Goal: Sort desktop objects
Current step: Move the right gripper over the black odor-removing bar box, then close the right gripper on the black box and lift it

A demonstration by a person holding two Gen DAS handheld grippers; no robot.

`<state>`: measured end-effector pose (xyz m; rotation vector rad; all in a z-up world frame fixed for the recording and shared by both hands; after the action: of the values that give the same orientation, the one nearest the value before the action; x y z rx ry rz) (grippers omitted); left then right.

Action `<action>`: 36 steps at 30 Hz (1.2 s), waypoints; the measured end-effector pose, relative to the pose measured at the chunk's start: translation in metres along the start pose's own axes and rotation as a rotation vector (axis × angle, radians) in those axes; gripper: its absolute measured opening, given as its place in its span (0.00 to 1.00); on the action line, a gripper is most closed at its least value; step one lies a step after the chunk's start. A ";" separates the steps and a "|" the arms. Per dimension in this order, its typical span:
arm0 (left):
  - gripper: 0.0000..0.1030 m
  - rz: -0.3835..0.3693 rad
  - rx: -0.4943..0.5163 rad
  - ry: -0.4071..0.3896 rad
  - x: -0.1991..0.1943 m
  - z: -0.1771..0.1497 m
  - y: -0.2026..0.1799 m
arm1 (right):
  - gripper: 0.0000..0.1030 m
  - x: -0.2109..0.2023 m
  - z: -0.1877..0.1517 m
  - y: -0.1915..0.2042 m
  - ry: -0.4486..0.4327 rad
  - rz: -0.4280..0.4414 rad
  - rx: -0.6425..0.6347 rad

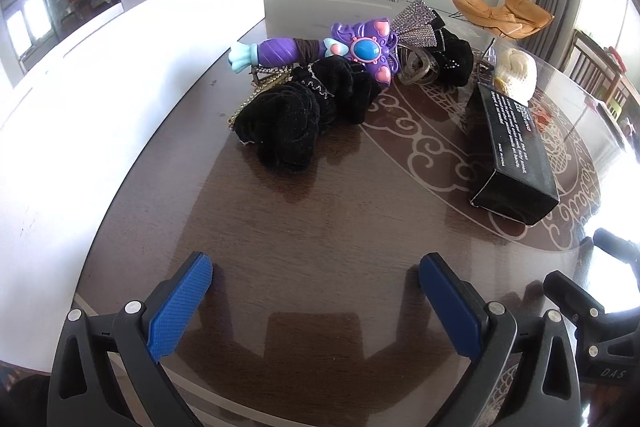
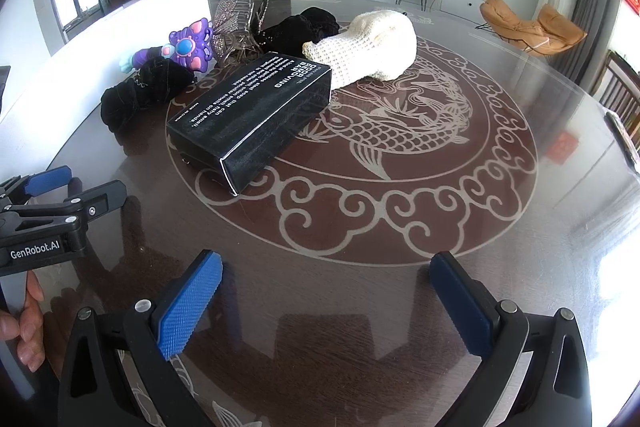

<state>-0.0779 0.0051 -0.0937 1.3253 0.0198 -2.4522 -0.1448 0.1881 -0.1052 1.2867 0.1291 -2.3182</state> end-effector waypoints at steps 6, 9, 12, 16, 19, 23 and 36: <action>1.00 0.006 -0.011 -0.005 0.001 -0.001 0.001 | 1.00 -0.005 0.064 -0.017 -0.068 0.126 0.181; 1.00 0.007 -0.012 -0.007 0.002 0.000 0.001 | 1.00 0.024 0.096 -0.009 -0.002 0.170 0.240; 1.00 0.006 -0.011 -0.008 0.002 0.000 0.002 | 1.00 0.058 0.111 0.003 0.075 0.154 0.259; 1.00 0.004 -0.010 -0.009 0.003 -0.002 0.000 | 0.96 0.074 0.117 0.019 0.092 0.048 0.165; 1.00 0.004 -0.013 -0.009 0.003 -0.004 0.001 | 0.73 0.069 0.111 0.023 0.062 0.022 0.080; 1.00 0.004 -0.013 -0.010 0.004 -0.005 0.002 | 0.58 0.055 0.092 0.018 0.037 0.020 0.015; 1.00 0.014 -0.039 0.012 0.007 -0.001 0.010 | 0.59 -0.005 0.009 -0.018 -0.083 -0.001 0.000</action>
<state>-0.0777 -0.0068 -0.0987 1.3188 0.0612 -2.4199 -0.1579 0.2034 -0.0988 1.1883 0.1023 -2.3679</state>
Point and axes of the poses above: each gripper's, at about its wrist camera, not at the fingertips, and x roughly the way its jaws point, y to its left, z to its top, the point moved 3 cm from there along x, roughly the way its jaws point, and after that the axes turned 11 degrees about z, right-handed, at the moved point
